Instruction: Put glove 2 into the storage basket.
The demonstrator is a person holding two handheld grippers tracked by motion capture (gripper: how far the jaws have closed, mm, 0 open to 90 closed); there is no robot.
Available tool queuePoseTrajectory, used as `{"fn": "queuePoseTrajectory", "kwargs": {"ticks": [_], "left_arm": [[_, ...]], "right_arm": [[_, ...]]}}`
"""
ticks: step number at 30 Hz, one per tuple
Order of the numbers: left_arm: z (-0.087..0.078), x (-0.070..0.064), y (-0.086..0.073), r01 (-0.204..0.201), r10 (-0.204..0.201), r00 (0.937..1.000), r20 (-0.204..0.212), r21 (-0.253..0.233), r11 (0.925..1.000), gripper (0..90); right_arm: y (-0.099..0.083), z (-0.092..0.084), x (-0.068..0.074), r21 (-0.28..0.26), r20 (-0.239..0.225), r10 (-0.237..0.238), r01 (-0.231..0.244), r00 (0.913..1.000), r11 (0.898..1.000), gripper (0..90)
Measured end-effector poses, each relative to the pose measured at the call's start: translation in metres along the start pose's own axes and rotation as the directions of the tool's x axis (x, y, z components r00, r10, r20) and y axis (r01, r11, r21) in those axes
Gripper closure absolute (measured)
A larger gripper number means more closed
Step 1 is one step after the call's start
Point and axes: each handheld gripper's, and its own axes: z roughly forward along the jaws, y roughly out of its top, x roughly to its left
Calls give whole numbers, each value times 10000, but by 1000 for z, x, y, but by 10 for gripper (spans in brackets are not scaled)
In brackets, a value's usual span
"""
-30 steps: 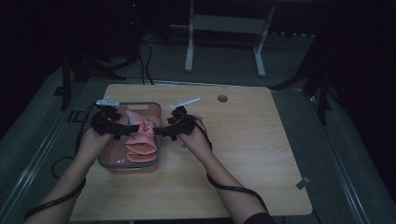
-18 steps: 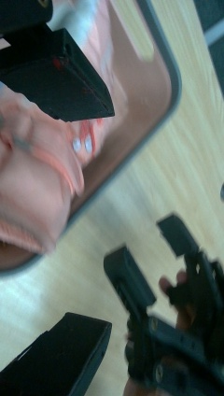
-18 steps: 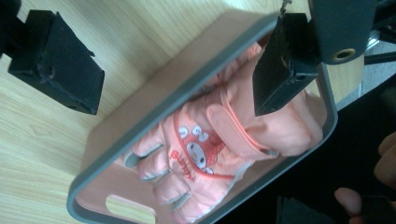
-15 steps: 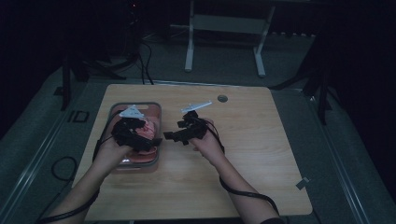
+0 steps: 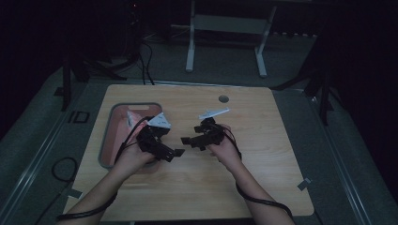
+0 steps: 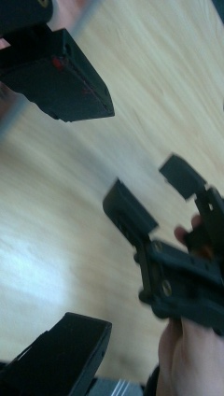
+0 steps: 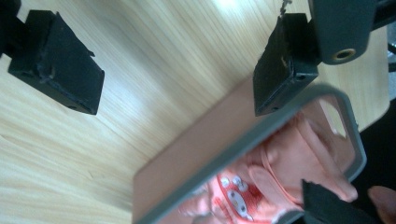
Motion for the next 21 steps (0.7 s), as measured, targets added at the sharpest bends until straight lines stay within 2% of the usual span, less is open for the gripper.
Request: {"fn": "queuePoseTrajectory", "kwargs": {"ticks": [1, 2, 5, 9, 14, 16, 20, 21], "left_arm": [[0, 0, 0, 0, 0, 10000, 0, 0, 10000, 15], [12, -16, 6, -418, 417, 9989, 198, 79, 9991, 15], [21, -25, 8, -643, 636, 9973, 371, 182, 9978, 16], [33, -38, 7, -1132, 1115, 9929, 422, 414, 9927, 15], [50, -50, 2, -1390, 1332, 9880, 780, 741, 9875, 16], [55, -54, 0, -1420, 1345, 9860, 989, 736, 9871, 15], [64, -62, -5, -1534, 1438, 9824, 1194, 752, 9853, 16], [67, -64, -6, -1595, 1484, 9797, 1349, 753, 9843, 15]], "right_arm": [[0, 0, 0, 0, 0, 0, 0, 10000, 10000, 158], [-8, -6, -4, 129, 229, -100, 98, 9997, 9999, 155], [-15, -11, -7, 89, 247, -38, 36, 9997, 10000, 155], [-25, -15, -9, 104, 283, -286, 283, 9992, 9995, 153], [-41, -17, -12, 154, 261, -279, 275, 9993, 9995, 144], [-48, -18, -13, 161, 369, -339, 333, 9987, 9993, 144], [-63, -22, -14, 211, 267, -451, 445, 9986, 9988, 144], [-66, -22, -14, 237, 256, -436, 430, 9987, 9988, 144]]}}
